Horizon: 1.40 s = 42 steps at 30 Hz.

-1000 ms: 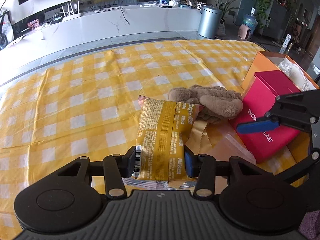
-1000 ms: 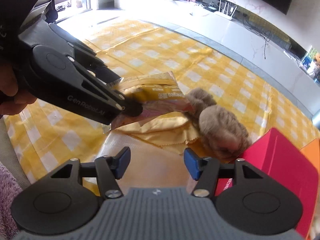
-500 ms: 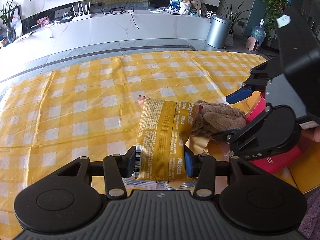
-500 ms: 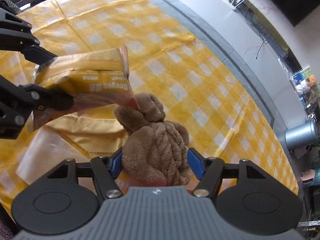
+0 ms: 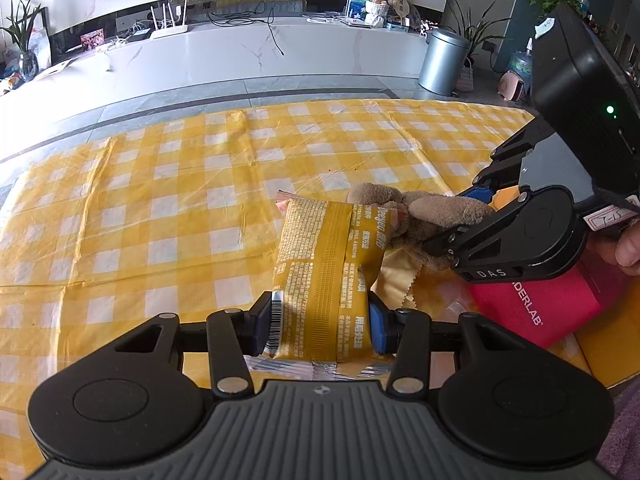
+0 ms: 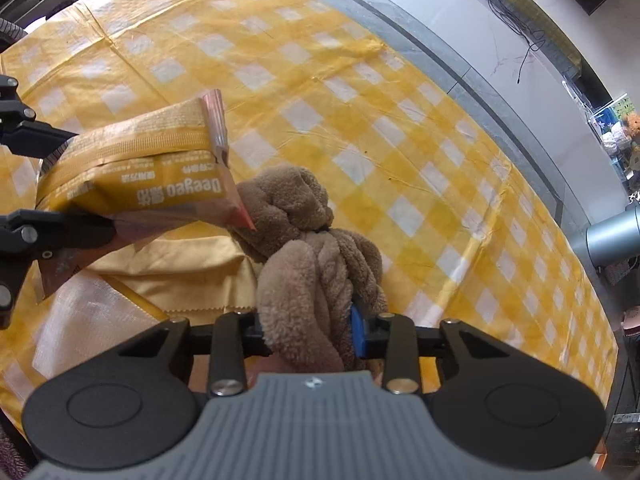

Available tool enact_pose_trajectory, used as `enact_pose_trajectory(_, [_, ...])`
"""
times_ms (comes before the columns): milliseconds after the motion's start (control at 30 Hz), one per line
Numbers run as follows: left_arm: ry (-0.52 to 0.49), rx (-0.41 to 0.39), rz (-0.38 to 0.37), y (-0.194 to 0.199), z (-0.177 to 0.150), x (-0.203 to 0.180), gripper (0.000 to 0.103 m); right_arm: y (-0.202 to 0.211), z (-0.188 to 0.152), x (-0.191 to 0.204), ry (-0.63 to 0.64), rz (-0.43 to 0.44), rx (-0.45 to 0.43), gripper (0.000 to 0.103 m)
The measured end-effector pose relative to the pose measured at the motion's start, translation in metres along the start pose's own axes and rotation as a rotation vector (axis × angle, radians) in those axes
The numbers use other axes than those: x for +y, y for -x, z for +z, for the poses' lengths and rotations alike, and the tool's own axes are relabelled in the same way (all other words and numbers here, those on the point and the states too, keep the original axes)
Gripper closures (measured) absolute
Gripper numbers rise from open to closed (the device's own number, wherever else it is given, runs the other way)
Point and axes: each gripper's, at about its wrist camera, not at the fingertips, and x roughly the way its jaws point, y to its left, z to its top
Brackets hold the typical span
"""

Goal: Organize soft objects
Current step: 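Carry the snack bag and plush toy over the cardboard box with both tools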

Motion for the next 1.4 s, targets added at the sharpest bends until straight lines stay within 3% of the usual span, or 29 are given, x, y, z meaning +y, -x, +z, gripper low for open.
enact_pose_trajectory(233, [0.037, -0.013, 0.091, 0.044, 0.003, -0.013, 0.05, 0.058, -0.003, -0.009, -0.06, 0.013, -0.133, 0.071])
enact_pose_trajectory(400, [0.06, -0.061, 0.094, 0.089, 0.0, -0.036, 0.05, 0.113, -0.019, -0.013, -0.118, 0.061, -0.202, 0.071])
enact_pose_trajectory(633, [0.05, -0.097, 0.047, 0.139, 0.001, -0.098, 0.05, 0.187, -0.084, -0.029, -0.216, 0.085, -0.268, 0.07])
enact_pose_trajectory(767, [0.0, -0.124, -0.007, 0.149, 0.004, -0.143, 0.05, 0.213, -0.136, -0.049, -0.26, 0.028, -0.269, 0.07])
enact_pose_trajectory(1033, [-0.11, -0.079, -0.124, 0.124, 0.017, -0.239, 0.05, 0.231, -0.248, -0.104, -0.423, -0.043, -0.21, 0.07])
enact_pose_trajectory(1233, [-0.161, 0.079, -0.181, 0.072, 0.032, -0.296, 0.05, 0.207, -0.309, -0.136, -0.553, -0.016, -0.143, 0.07])
enact_pose_trajectory(1400, [-0.14, 0.189, -0.17, 0.031, 0.043, -0.322, 0.05, 0.174, -0.329, -0.156, -0.625, 0.014, -0.098, 0.07])
